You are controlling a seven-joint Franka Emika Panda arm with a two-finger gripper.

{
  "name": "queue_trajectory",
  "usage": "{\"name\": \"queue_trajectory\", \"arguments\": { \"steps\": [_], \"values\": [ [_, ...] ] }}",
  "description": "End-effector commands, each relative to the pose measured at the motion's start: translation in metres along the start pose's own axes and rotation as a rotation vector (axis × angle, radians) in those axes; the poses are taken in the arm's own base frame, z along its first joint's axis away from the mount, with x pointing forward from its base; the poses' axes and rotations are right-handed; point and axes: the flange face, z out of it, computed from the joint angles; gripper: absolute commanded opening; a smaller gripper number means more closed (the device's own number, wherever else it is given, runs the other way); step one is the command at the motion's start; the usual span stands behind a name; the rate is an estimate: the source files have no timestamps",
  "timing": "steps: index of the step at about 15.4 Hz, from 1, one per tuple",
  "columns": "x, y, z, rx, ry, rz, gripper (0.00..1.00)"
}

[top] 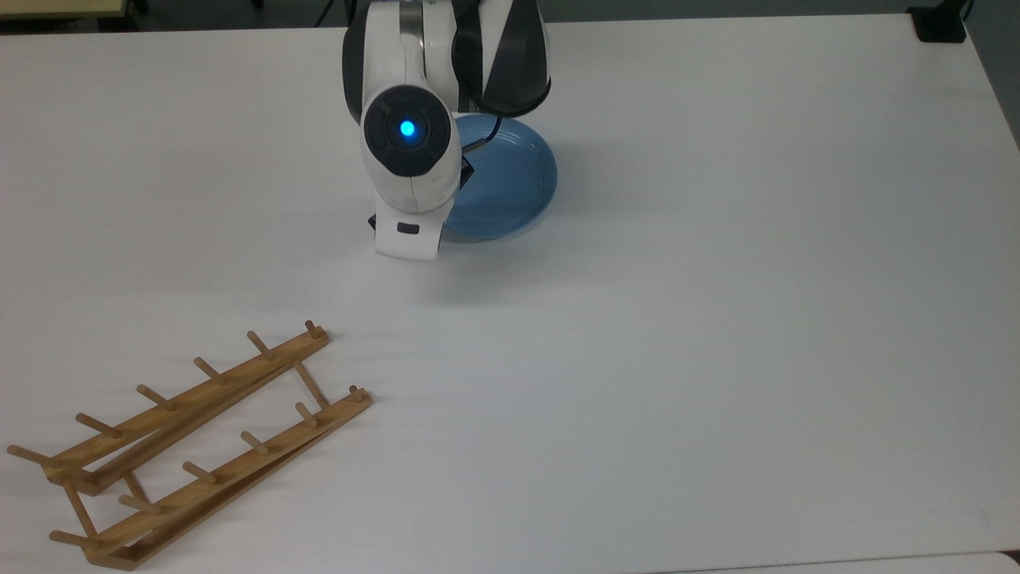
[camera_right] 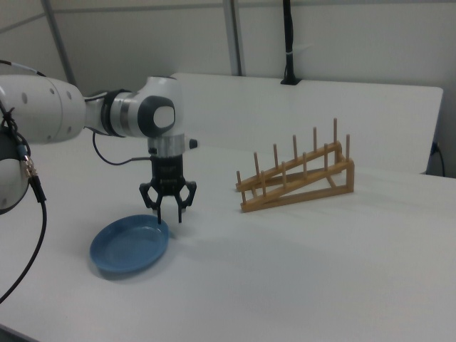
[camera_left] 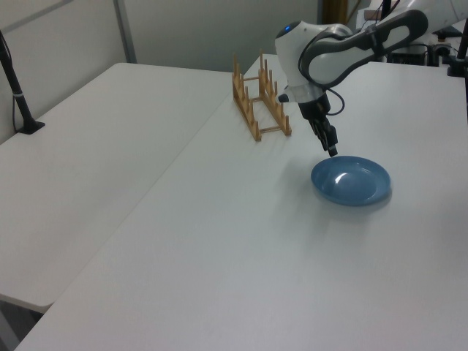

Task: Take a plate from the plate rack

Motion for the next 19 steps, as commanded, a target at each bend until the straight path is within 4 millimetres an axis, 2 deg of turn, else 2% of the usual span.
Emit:
{"name": "queue_trajectory", "arguments": {
  "steps": [1, 5, 9, 11, 13, 19],
  "values": [
    [-0.033, -0.017, -0.065, -0.064, 0.039, 0.079, 1.0],
    [-0.086, -0.043, -0.148, -0.114, 0.137, 0.339, 1.0],
    [-0.12, -0.076, -0.196, -0.119, 0.21, 0.555, 1.0],
    [-0.13, -0.088, -0.208, -0.114, 0.242, 0.699, 1.0],
    [-0.139, -0.093, -0.211, -0.11, 0.26, 0.778, 1.0],
    [-0.157, -0.082, -0.213, -0.109, 0.256, 0.761, 1.0]
  ]
}}
